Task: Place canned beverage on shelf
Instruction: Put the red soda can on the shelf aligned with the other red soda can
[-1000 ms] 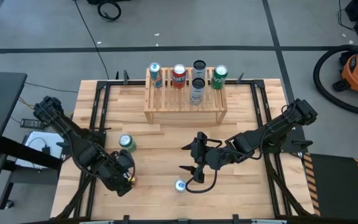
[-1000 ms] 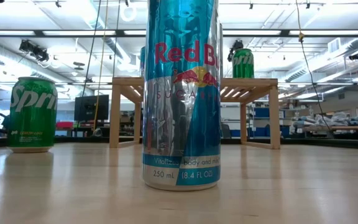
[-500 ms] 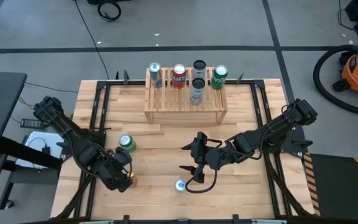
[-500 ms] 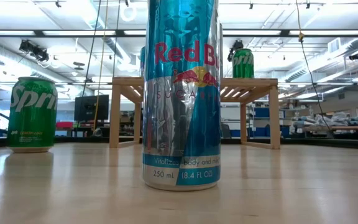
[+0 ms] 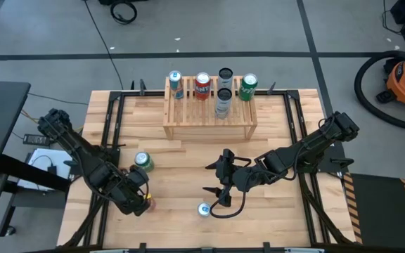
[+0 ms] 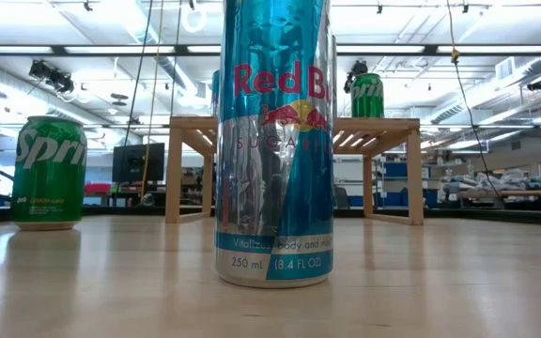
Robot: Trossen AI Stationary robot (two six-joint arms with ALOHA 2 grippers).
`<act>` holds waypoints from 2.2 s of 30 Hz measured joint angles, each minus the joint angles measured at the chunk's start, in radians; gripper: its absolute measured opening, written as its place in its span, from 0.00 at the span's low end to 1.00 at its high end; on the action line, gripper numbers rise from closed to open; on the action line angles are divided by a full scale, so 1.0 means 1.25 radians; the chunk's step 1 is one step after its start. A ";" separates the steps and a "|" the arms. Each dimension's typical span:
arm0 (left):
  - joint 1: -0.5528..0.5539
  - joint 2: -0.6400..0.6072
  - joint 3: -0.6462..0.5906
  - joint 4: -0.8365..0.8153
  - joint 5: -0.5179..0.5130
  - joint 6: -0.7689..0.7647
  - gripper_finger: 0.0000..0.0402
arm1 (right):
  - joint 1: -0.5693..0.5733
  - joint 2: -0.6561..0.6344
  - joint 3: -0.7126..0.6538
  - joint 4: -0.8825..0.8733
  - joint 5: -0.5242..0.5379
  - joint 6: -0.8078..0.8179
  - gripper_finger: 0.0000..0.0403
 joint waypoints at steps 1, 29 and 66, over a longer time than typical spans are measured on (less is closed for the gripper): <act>0.000 0.000 0.000 -0.004 0.000 0.000 0.79 | 0.000 0.000 0.000 0.000 0.000 0.000 0.87; -0.035 0.044 0.000 -0.011 0.002 -0.086 0.91 | 0.000 0.000 0.000 0.000 0.000 0.000 0.87; -0.030 0.175 -0.001 -0.013 0.027 -0.125 0.91 | 0.000 0.000 0.000 0.090 0.000 0.000 0.87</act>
